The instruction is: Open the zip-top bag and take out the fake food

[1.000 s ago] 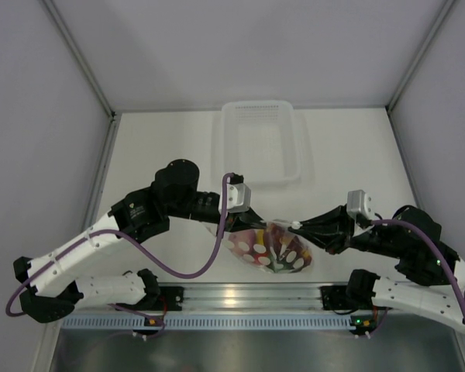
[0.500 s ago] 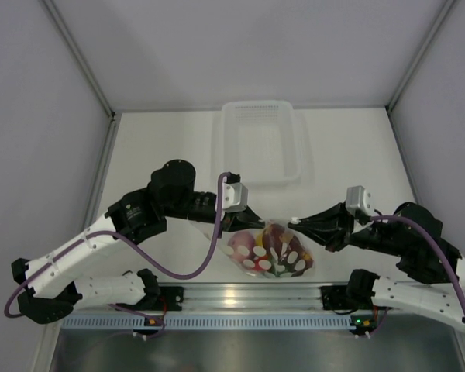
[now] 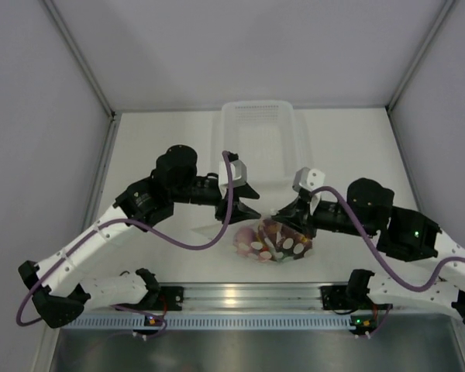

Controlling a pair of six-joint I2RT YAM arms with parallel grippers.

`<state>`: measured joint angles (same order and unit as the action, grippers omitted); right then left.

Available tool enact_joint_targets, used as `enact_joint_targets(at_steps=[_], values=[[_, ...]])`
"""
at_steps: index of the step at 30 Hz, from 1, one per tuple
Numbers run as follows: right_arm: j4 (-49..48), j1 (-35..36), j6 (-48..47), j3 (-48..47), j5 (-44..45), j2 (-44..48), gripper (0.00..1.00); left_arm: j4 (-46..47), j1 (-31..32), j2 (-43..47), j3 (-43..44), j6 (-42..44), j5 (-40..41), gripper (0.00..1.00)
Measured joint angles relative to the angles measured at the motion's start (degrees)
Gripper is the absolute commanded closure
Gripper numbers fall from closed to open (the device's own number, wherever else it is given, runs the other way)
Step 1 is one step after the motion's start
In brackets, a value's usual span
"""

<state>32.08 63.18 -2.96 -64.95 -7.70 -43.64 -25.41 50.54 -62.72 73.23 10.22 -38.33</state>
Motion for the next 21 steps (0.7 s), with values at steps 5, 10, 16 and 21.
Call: enact_joint_targets(at_steps=[5, 10, 16, 21], values=[[6.1, 0.0, -0.52, -2.38, 1.81, -6.08, 1.0, 2.03, -1.11, -1.18, -2.32, -1.31, -2.38, 0.37], [8.7, 0.0, -1.22, -3.1, 2.8, -8.59, 1.0, 8.55, -1.11, -0.5, -5.55, -3.89, -5.22, 0.4], [8.7, -0.02, -2.01, -3.1, 3.1, -8.33, 1.0, 13.2, -1.11, -0.07, -7.04, -5.73, -7.32, 0.48], [8.68, -0.04, -2.43, -3.08, 3.23, -8.07, 1.0, 15.21, -1.11, -1.16, -7.04, -6.54, -8.96, 0.62]])
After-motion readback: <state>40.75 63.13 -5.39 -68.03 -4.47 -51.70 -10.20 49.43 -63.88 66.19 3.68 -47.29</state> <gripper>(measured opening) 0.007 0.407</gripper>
